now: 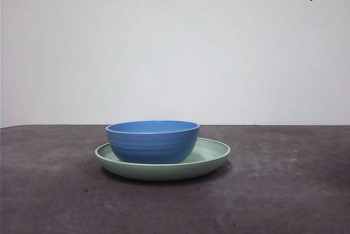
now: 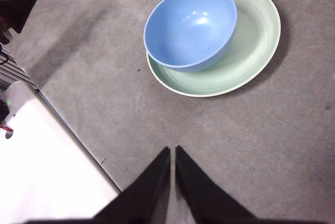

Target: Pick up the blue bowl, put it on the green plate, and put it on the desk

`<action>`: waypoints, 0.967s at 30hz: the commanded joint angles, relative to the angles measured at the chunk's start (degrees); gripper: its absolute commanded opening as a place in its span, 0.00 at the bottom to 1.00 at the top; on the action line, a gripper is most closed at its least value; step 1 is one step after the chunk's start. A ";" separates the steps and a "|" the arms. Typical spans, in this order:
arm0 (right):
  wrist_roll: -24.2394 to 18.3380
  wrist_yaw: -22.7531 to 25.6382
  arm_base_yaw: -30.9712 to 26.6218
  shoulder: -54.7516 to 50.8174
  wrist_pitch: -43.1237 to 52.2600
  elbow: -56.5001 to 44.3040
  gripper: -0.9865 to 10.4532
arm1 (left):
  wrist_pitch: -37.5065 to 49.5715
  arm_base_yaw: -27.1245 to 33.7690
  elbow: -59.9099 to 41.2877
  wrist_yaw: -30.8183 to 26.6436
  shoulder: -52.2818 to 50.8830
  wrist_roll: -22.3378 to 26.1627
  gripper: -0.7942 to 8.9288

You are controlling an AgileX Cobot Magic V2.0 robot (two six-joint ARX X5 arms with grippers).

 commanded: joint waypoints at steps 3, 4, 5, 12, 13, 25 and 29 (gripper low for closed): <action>-5.40 1.16 -1.42 -1.46 2.45 0.87 0.09 | -0.46 0.11 -1.18 -0.15 -0.11 0.24 0.09; -6.19 1.57 -2.23 -2.14 3.30 0.87 0.09 | -0.46 0.11 -1.18 -0.15 -0.11 0.24 0.09; -6.49 1.55 -3.28 -3.02 4.24 0.81 0.09 | -0.46 0.11 -1.18 -0.15 -0.11 0.24 0.09; -6.67 5.38 -12.20 -13.92 12.17 -5.22 0.09 | -0.46 0.11 -1.18 -0.15 -0.11 0.24 0.09; -6.67 7.26 -13.53 -15.98 13.73 -7.08 0.09 | -0.46 0.11 -1.18 -0.15 -0.11 0.24 0.09; -5.88 11.02 -22.45 -37.42 35.98 -32.94 0.09 | -0.46 0.11 -1.18 -0.15 -0.11 0.24 0.09; -3.67 14.16 -22.75 -41.72 39.45 -39.10 0.09 | -0.46 0.11 -1.18 -0.15 -0.11 0.24 0.09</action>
